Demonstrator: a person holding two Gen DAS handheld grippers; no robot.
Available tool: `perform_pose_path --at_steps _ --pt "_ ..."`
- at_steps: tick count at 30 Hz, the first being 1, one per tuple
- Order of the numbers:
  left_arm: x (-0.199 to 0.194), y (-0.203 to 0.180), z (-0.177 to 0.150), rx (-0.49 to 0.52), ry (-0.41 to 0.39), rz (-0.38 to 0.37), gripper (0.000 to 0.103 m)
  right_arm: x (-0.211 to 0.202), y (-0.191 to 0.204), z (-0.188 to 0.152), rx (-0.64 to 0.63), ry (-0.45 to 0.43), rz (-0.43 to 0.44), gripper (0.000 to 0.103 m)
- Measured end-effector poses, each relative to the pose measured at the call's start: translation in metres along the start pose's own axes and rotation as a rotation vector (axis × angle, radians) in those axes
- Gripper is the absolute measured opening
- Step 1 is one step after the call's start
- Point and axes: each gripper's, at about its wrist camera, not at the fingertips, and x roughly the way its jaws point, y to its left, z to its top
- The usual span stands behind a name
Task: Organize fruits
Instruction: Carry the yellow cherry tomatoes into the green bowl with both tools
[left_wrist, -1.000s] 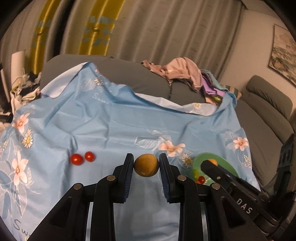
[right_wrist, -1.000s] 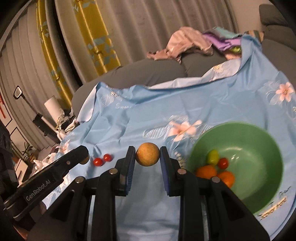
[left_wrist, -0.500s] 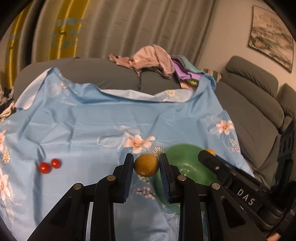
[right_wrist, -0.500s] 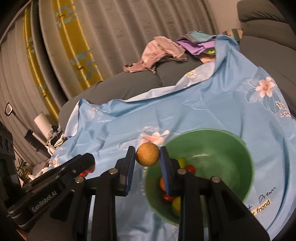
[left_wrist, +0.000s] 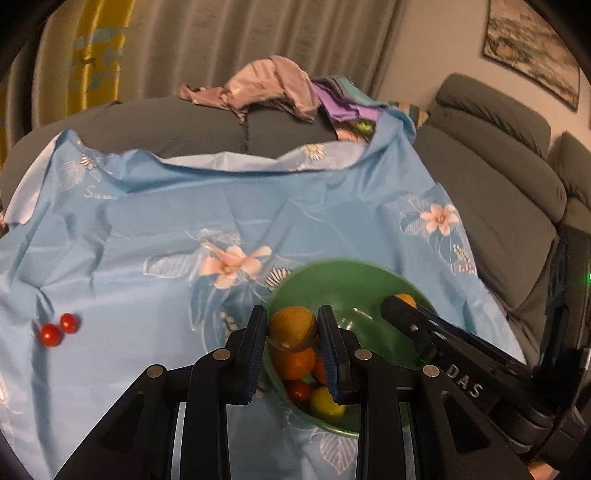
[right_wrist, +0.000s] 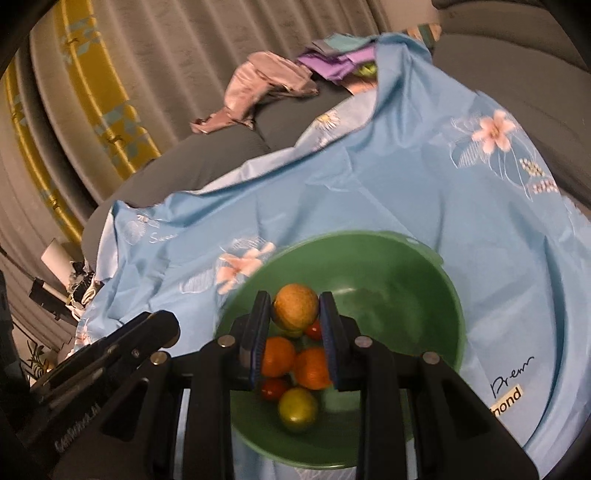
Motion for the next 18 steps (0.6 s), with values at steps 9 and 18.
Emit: perform_pose_path --at_steps 9,18 --pt "0.022 -0.018 -0.006 0.006 0.064 -0.048 0.028 0.006 -0.02 0.0 0.05 0.032 -0.045 0.028" --pt "0.039 -0.022 -0.013 0.004 0.122 -0.045 0.028 0.013 -0.029 0.0 0.067 0.058 -0.067 0.028"
